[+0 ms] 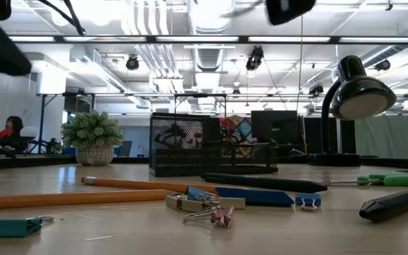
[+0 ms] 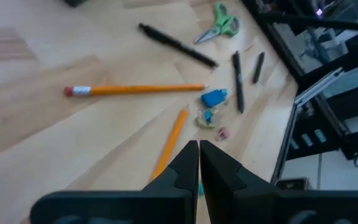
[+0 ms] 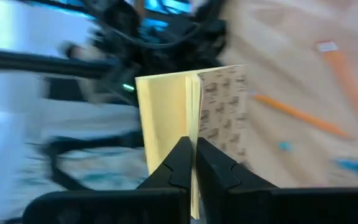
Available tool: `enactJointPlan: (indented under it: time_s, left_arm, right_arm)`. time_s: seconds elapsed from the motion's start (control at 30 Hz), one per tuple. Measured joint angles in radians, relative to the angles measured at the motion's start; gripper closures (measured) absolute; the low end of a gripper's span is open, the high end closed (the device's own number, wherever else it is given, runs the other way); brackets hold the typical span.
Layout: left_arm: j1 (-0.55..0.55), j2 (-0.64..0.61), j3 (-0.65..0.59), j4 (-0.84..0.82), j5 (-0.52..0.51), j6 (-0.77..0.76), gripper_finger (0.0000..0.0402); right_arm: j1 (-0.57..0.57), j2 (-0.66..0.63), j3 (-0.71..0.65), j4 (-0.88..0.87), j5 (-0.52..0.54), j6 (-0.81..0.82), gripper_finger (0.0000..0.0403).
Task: Pick and place office supplies into organizer
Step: Put the yellow sticky note into the black desk organizer
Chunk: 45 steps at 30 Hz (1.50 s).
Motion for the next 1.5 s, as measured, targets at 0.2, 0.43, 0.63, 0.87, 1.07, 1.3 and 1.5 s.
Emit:
enactJointPlan:
  time_s: [0.2, 0.43, 0.63, 0.87, 1.07, 1.3, 1.5]
  left_arm:
    - [0.0, 0.0, 0.007, 0.036, -0.003, 0.016, 0.0402]
    - [0.0, 0.0, 0.005, 0.088, 0.0, 0.078, 0.0402]
    - [-0.001, 0.002, -0.009, 0.087, 0.05, 0.079, 0.0402]
    - [-0.001, 0.026, -0.017, 0.088, 0.111, 0.077, 0.0402]
    - [-0.002, 0.052, -0.015, 0.097, 0.135, 0.07, 0.0402]
    - [-0.002, 0.106, -0.011, 0.11, 0.149, 0.069, 0.0402]
    - [0.0, 0.174, -0.014, 0.21, 0.167, 0.069, 0.0402]
  right_arm:
    - [0.023, 0.173, -0.104, 0.23, 0.015, 0.157, 0.0394]
    - [0.026, 0.435, -0.099, 0.592, 0.047, 0.284, 0.0394]
    - [0.026, 0.652, 0.058, 0.638, 0.016, 0.379, 0.0394]
    - [0.026, 0.767, 0.251, 0.618, -0.003, 0.374, 0.0394]
    - [0.019, 0.746, 0.302, 0.365, -0.051, 0.362, 0.0394]
    - [0.018, 0.705, 0.306, 0.141, -0.057, 0.316, 0.0394]
    - [0.01, 0.656, 0.359, -0.251, -0.072, 0.162, 0.0369]
